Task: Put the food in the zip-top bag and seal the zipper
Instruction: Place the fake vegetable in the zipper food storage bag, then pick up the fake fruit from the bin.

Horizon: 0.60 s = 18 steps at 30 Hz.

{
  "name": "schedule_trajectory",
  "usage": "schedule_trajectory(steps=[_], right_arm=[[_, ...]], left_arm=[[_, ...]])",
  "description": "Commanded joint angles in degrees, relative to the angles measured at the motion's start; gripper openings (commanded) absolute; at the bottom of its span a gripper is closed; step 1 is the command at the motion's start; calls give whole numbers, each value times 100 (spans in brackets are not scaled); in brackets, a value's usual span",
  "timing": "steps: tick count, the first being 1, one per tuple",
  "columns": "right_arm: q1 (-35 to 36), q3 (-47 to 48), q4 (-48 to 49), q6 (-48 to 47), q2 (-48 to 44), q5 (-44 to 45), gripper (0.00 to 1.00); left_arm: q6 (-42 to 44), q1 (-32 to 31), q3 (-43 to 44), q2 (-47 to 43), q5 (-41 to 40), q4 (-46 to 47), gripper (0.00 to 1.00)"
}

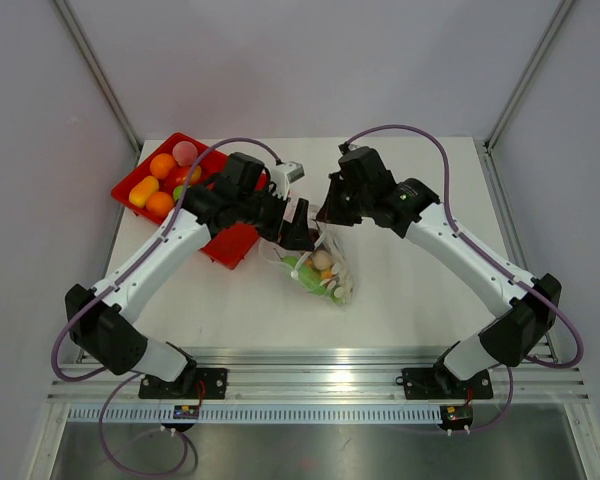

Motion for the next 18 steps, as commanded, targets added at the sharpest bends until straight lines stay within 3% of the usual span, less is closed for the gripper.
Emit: schedule_trajectory(steps=[1,5,12,17,18], right_arm=[[38,27,218,18,-194,-23,1],[38,44,236,-26,-168,-23,1],[47,71,244,-149,-203,179,1],[47,44,253,-236,-212,205,1],[38,27,262,-245,-203,197,1]], left_arm=[[110,-49,592,-128,-221,-153,99],[373,-41,1023,-295,-888,-575,99],[5,345,814,-831,-3486,-393,99],[-433,1267,645,-807,-3606,-355,99],[-565,1835,681,-718,-3353,-495,99]])
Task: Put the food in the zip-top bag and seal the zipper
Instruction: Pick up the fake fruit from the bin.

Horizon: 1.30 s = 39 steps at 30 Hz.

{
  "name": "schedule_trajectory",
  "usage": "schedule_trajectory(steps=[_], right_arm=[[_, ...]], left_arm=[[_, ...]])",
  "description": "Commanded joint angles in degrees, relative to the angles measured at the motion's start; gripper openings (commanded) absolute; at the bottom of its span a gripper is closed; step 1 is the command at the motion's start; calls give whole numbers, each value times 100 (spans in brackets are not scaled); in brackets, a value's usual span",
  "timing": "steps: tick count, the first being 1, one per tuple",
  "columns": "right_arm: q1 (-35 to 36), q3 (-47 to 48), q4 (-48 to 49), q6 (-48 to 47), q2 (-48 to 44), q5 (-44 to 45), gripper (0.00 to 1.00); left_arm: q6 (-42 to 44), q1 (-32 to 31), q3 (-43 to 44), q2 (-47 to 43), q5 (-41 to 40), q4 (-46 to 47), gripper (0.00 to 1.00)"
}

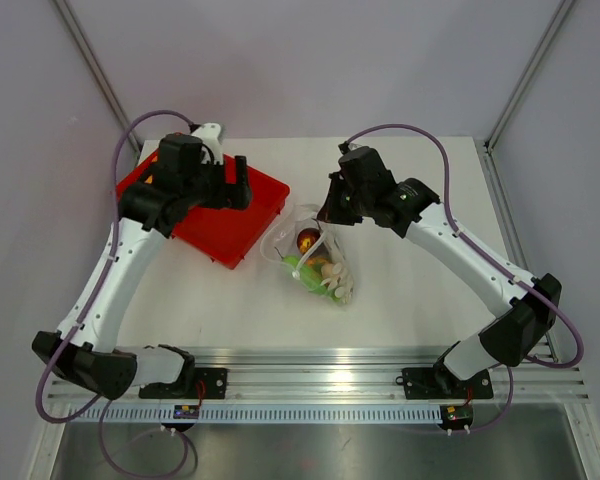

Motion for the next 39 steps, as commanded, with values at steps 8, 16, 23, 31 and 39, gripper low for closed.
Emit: schedule_trajectory(steps=[8,16,23,31,39], right_arm=[[38,-96,451,-167,-133,-42,1],[38,-97,627,-176,86,-297,1],[38,-132,635,-246,263,-297,2],[38,-105,618,-316,447,-289,2],[29,9,521,-378,553,-227,3]], left_arm=[[-888,2059,-208,1258,-961,319,92],[-511,2156,838,3104,-2123,469,89],[-545,2182,1680,4229,-2457,680,91],[-440,2226,2885,5319,-2448,426,91],[-466,2411,3247,5944,-2377,294,90]])
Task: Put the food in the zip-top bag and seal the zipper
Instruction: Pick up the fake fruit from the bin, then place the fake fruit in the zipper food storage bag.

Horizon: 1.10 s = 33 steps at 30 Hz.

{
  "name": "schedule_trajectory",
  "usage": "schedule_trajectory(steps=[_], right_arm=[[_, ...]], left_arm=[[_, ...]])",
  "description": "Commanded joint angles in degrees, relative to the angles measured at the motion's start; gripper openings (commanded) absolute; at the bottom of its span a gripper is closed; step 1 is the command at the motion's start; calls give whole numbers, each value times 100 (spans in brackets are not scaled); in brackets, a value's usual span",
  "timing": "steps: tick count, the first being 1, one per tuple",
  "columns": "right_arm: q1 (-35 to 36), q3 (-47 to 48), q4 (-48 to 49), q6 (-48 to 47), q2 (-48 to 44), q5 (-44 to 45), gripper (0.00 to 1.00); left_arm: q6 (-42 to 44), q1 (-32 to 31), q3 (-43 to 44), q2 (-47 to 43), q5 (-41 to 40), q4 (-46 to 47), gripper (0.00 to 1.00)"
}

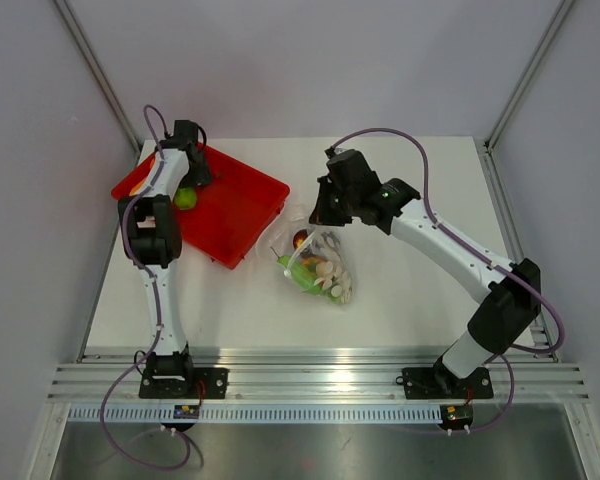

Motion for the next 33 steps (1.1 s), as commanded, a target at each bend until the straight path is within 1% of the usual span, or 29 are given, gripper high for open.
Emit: schedule_trajectory(steps=[1,4,6,7,8,12,16,17,19,21,22,24,25,28,29,33], right_arm=[[29,144,75,-140,74,2,3],[29,180,58,-148,109,-6,3],[29,215,40,-148,144,-6,3],[38,224,32,-148,144,-6,3],[38,241,23,-148,153,-6,3],[38,311,-21,-140,188,20,3],[29,312,-39,-122,179,46,3],[38,303,-48,-113,153,55,2],[29,285,-48,-87,127,73,2],[38,241,-74,-78,65,125,2],[29,224,-83,-78,48,125,2],[38,189,-135,-78,-13,301,3],[38,197,-144,-87,-22,327,3],[29,189,-215,-69,-93,424,3],[38,189,-232,-61,-136,442,2],[38,162,-224,27,-198,416,2]], left_arm=[[8,109,290,174,-172,-58,89],[-36,109,88,166,-173,3,88],[-10,100,-97,95,-102,117,83],[-18,100,-132,69,-93,126,81],[-1,100,-176,43,-32,179,72],[17,57,-387,-308,56,232,56],[69,-31,-580,-932,214,267,50],[78,-206,-624,-1072,275,258,49],[105,-321,-738,-1537,320,197,46],[113,-505,-853,-1890,460,153,44],[96,-576,-975,-2248,504,127,40],[78,-857,-1177,-2601,767,47,38],[104,-1127,-1335,-2995,759,-57,37],[61,-1568,-1608,-3550,741,-207,35],[26,-1857,-1792,-3935,829,-242,32],[-167,-2448,-2232,-4746,1339,-331,29]])
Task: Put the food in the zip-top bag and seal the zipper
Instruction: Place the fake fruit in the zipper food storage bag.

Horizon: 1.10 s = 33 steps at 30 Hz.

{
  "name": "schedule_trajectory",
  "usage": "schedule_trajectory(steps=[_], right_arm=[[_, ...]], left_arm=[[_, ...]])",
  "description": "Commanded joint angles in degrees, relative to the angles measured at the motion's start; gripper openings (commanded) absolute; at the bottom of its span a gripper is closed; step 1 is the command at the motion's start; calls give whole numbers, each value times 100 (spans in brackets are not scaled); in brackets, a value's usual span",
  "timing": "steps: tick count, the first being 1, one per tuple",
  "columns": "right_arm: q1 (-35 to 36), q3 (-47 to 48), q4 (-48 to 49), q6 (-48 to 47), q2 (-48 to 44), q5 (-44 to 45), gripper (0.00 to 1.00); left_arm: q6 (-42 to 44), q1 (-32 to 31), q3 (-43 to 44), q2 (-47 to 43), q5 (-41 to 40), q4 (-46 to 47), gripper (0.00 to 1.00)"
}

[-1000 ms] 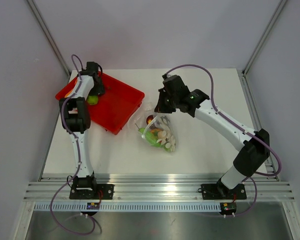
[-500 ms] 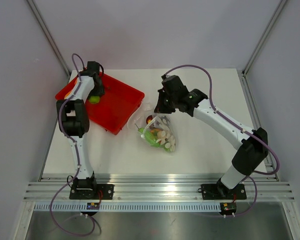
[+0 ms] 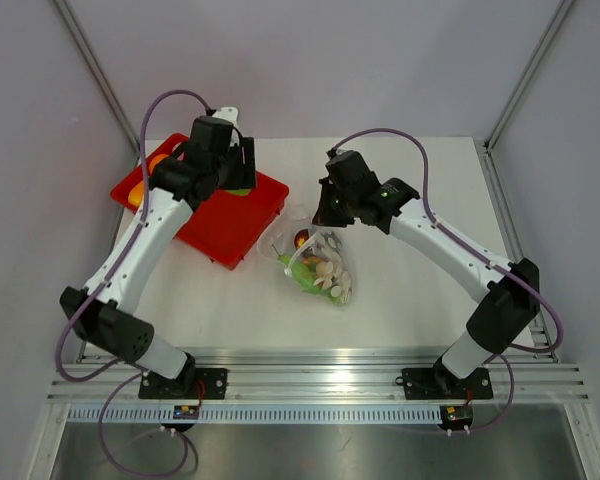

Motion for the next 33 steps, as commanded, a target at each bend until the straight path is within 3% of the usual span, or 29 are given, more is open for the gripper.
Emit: schedule_trajectory(steps=[1,5,10,18,20,22,23,29,31,33], right_arm=[[29,101,-9,56,-299,138,2],[38,101,43,117,-325,50,3],[38,189,35,196,-352,59,2],[29,154,-106,240,-571,138,3],[38,110,-149,249,-607,190,2],[38,66,-150,249,-686,217,3],[38,48,-159,240,-703,234,3],[38,-13,-150,223,-747,191,2],[29,-13,-141,223,-747,199,2],[38,-13,-150,214,-765,217,3]], left_arm=[[-231,-306,-408,-664,585,-186,28],[-573,-780,-1154,-1262,1496,50,28],[-987,-1159,-2042,-1518,2061,612,29],[-1303,-1599,-2289,-1123,2177,1202,31],[-1321,-1704,-2272,-1027,2168,1237,47],[-1277,-1809,-2237,-974,2177,1203,78],[-1242,-1836,-2202,-947,2186,1150,99],[-557,-1933,-1280,-1008,2107,227,99],[-390,-1924,-982,-1261,2019,69,90],[-267,-1924,-892,-1483,2036,103,71]])
